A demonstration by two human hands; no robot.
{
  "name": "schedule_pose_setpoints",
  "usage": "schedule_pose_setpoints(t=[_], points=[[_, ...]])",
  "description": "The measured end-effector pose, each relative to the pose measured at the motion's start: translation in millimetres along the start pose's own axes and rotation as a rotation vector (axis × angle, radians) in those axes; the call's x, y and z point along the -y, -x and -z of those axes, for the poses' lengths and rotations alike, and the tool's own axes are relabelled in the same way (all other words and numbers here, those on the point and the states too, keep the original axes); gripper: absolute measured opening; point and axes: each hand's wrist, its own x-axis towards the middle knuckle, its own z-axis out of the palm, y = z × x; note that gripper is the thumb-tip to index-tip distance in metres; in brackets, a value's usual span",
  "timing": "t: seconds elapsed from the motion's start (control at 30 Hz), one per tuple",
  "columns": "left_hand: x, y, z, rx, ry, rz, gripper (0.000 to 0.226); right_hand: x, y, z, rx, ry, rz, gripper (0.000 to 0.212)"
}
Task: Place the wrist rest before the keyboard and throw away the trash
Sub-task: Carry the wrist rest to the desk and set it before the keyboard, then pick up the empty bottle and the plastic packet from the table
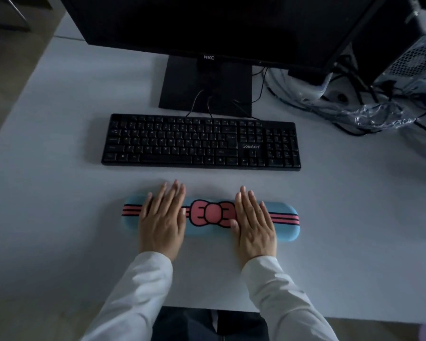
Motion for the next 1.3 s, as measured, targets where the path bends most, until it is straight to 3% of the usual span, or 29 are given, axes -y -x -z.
schedule_pose_setpoints(t=[0.3,0.4,0.5,0.63,0.8,0.9,1.1,1.3], points=[[54.9,29.6,30.1,0.111,0.196,0.371,0.057,-49.0,19.8,40.7,0.124,0.088,-0.398,0.063],[42.5,34.8,51.5,0.070,0.227,0.382,0.040,-51.1,33.9,69.4,0.251,0.005,-0.574,0.055],[16.3,23.6,66.8,0.004,0.319,0.353,0.035,-49.6,49.0,91.9,0.173,-0.193,-0.700,0.054],[-47.9,7.5,74.1,0.000,0.503,0.205,0.035,-77.1,66.3,118.8,0.033,-0.350,-0.834,0.053],[-164.5,5.1,68.2,0.080,0.676,0.163,0.034,-145.8,90.2,159.4,-0.204,-0.587,-0.986,0.047],[-239.5,7.9,60.1,0.207,0.777,0.205,0.037,-199.6,108.8,182.4,-0.251,-0.633,-1.002,0.046],[-371.6,5.6,30.1,0.447,0.882,0.118,0.042,-290.1,151.6,210.7,-0.322,-0.677,-1.091,0.046],[-473.9,1.8,28.0,0.569,0.964,0.146,0.044,-342.8,172.4,223.8,-0.339,-0.684,-1.133,0.049]])
